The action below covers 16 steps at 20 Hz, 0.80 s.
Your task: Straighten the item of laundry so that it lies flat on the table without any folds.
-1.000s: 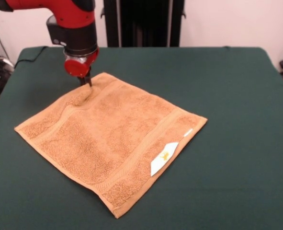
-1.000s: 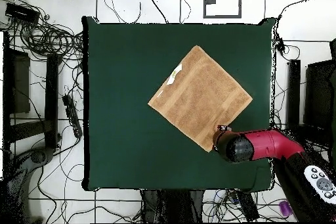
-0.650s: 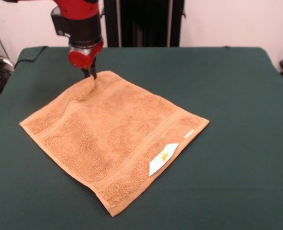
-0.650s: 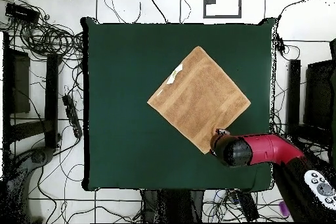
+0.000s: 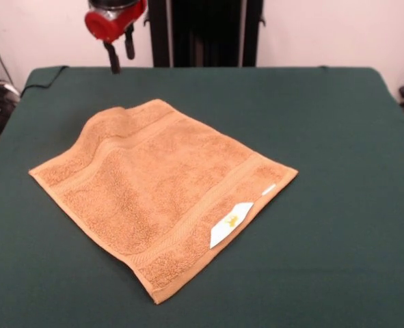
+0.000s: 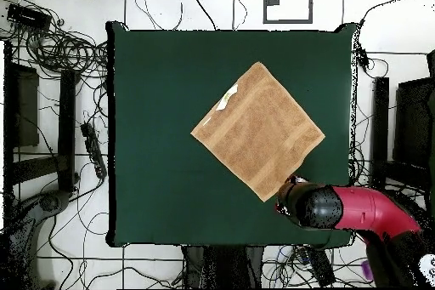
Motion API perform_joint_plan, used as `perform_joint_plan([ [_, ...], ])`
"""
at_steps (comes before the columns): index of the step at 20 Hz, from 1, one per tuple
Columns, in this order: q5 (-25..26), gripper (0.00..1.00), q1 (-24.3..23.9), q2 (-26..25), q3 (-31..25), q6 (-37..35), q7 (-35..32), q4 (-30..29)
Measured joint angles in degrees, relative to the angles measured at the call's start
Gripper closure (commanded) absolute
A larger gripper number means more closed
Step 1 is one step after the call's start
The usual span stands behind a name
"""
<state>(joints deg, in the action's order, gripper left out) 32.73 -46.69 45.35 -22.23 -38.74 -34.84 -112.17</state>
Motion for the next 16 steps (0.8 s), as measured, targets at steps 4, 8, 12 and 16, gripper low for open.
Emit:
perform_joint_plan([
  [4,-0.9,0.00,-0.2,0.2,1.3,-0.6,0.0,0.0],
  [8,-0.9,0.00,-0.6,-1.1,2.6,-0.6,0.0,0.0],
  [12,-1.1,0.00,-0.2,-2.4,3.9,-0.6,0.0,0.0],
  [16,-1.2,0.00,1.5,-5.0,6.2,0.3,-0.4,0.4],
])
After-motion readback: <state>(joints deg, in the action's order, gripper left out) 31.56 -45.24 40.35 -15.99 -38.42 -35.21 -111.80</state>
